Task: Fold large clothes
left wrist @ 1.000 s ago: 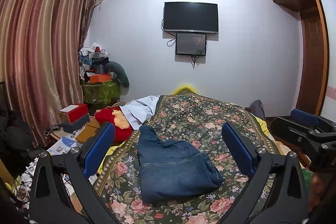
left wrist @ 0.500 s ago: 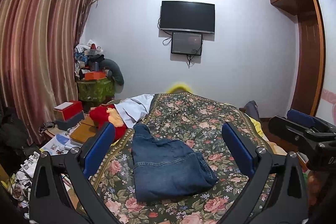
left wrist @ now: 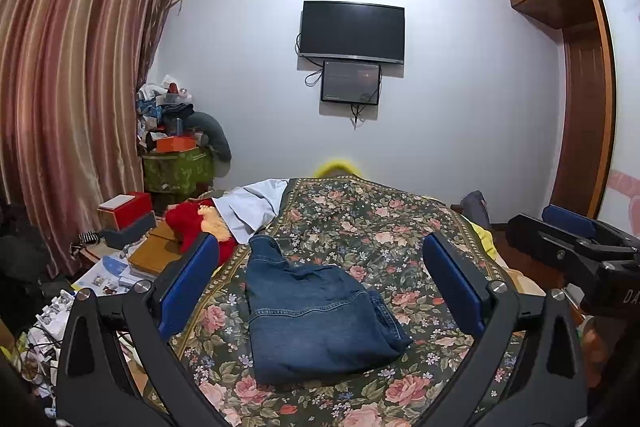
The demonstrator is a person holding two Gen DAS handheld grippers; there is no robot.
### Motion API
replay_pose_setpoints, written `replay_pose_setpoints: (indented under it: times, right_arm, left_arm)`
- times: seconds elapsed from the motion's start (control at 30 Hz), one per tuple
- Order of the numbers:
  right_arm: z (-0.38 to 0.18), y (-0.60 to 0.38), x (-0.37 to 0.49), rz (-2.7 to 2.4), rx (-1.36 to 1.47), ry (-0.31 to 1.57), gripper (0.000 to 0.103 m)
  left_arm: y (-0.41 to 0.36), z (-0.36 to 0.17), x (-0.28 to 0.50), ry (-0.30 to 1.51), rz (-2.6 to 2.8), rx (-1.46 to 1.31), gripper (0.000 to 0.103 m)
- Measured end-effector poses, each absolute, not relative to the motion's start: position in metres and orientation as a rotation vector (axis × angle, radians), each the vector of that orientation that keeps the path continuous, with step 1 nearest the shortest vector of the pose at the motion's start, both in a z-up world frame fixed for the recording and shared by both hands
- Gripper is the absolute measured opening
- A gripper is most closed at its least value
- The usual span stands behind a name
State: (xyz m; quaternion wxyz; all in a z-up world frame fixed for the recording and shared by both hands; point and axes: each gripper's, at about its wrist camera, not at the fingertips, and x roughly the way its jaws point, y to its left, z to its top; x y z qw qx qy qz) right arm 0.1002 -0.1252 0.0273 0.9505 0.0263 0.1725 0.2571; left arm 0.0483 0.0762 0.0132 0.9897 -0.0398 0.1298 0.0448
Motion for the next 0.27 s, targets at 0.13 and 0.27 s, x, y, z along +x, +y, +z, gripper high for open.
replay_pose_setpoints:
  times: [0.13,0.27]
  right_arm:
    - [0.0277,-0.1236,0.0996,0.520,0.055,0.349,0.103]
    - [0.0277,-0.1213,0.0978,0.515,0.058,0.347,0.103]
  left_arm:
    - [0.0760,0.0135,0.0479,0.260,0.090,-0.085,0.103]
    - [0.0769,0.0129,0.0480,0.264,0.094,-0.089,0.103]
